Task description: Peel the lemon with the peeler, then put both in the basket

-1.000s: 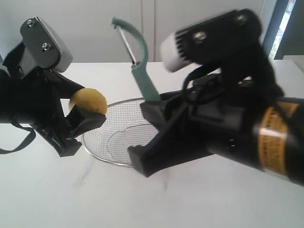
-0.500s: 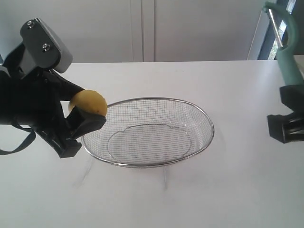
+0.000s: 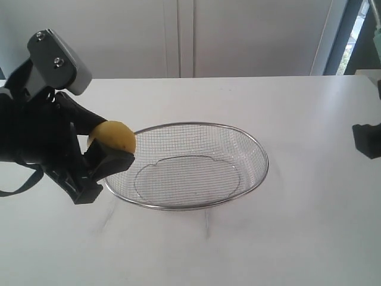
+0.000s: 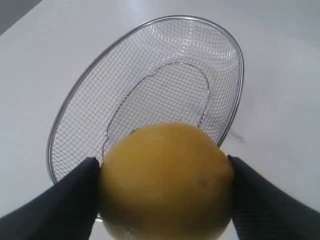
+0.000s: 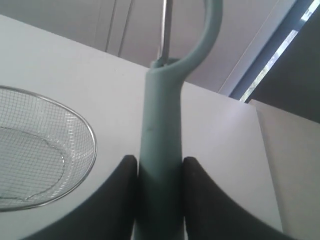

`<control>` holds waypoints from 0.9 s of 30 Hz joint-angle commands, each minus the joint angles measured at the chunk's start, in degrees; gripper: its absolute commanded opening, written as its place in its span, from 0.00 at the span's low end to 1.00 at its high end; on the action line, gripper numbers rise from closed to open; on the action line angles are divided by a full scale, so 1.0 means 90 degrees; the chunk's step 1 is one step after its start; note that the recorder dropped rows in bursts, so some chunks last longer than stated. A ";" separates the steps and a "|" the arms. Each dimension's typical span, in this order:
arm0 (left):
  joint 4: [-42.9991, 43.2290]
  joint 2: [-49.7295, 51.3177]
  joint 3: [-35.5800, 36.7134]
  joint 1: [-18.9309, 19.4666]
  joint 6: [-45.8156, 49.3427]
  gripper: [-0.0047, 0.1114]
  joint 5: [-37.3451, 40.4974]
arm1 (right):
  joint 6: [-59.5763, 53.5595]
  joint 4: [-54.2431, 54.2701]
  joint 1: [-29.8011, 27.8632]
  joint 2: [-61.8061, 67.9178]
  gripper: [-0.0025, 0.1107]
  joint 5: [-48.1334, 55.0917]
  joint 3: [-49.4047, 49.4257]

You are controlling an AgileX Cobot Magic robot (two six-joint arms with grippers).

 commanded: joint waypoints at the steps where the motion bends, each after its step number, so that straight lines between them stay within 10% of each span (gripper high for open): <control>1: -0.0278 -0.0089 0.0006 0.0012 -0.0049 0.04 0.0109 | 0.0129 -0.0439 -0.0007 -0.0033 0.02 0.0036 -0.0018; 27: -0.0948 -0.0089 0.0006 0.0012 -0.0079 0.04 0.0346 | -0.1004 0.0387 -0.1952 0.1126 0.02 -0.2629 -0.1498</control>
